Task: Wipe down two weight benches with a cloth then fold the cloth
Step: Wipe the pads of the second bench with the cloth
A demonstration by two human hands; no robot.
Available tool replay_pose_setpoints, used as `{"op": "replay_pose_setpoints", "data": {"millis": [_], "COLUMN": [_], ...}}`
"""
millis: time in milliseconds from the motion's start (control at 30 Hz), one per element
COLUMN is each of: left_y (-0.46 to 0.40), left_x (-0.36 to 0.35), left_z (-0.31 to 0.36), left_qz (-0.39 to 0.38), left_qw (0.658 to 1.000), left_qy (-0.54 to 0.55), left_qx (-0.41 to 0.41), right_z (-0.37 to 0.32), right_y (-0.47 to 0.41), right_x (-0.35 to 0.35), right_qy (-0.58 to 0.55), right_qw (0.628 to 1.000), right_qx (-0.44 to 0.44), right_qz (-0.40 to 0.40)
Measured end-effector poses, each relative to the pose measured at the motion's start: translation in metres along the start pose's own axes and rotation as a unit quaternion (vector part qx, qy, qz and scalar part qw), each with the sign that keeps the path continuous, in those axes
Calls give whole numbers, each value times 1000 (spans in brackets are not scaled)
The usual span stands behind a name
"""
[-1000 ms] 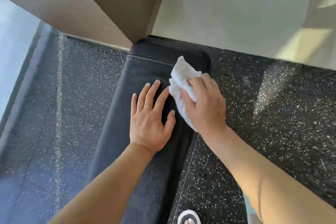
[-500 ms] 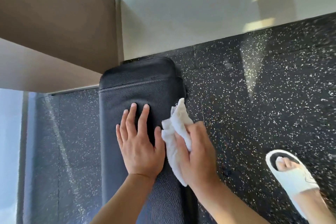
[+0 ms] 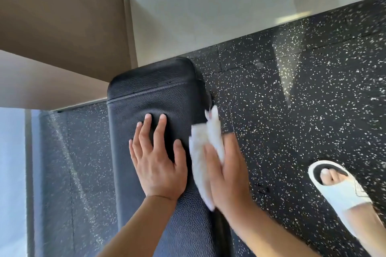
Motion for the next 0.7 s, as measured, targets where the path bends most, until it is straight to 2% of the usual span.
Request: {"op": "replay_pose_setpoints", "data": {"millis": [133, 233, 500, 700], "left_y": [-1, -1, 0, -4], "left_x": [0, 0, -3, -3], "left_z": [2, 0, -1, 2], "left_qz": [5, 1, -13, -23], "left_qw": [1000, 1000, 1000, 1000], "left_qy": [-4, -7, -15, -19], "left_qx": [-6, -3, -4, 4], "right_z": [19, 7, -21, -4], "right_y": [57, 31, -115, -69], "right_x": [23, 10, -50, -25], "right_qy": [51, 56, 42, 52], "right_qw": [998, 998, 999, 996], "right_qx": [-8, 9, 29, 12], "right_qz": [-28, -34, -3, -68]}}
Point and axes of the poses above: each hand's wrist, its own y-axis away from the middle knuckle, its own x-axis out of the back of the hand, z = x × y, the point moved 6 cm from there along -y, towards the middle knuckle, and after that the axes turned 13 degrees about z, right-handed, at the moved point
